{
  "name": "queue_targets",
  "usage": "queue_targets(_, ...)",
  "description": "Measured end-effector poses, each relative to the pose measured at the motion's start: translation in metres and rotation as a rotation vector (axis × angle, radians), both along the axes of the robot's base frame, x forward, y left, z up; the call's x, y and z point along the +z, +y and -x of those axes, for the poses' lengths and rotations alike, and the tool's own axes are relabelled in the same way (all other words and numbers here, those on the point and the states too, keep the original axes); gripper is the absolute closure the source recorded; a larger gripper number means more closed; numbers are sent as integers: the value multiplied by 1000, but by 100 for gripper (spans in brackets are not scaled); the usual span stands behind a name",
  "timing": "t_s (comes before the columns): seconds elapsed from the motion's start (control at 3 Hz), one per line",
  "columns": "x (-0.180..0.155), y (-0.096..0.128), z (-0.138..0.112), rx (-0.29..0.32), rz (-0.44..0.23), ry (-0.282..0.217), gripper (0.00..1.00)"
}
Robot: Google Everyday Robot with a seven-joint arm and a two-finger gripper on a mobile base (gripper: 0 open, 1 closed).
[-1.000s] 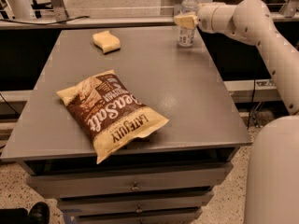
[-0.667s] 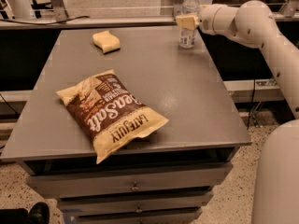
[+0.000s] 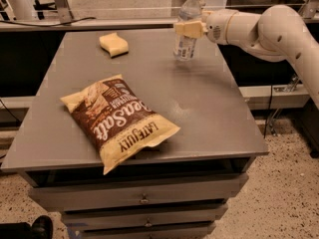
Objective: Move blue plastic bottle near brown chip bag
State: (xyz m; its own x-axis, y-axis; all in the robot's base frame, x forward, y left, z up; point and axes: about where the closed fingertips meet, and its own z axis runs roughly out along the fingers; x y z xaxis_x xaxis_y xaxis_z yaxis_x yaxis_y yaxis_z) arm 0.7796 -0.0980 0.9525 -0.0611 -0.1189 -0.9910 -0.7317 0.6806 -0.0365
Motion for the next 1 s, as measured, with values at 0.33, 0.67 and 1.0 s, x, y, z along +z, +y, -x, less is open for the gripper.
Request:
queue_targets(0.33, 0, 0, 0, 0, 0, 0, 100)
queue_targets(0.67, -19, 24, 11, 76, 14, 37, 100)
queue_targets(1.0, -30, 45, 44, 155, 20, 54, 100)
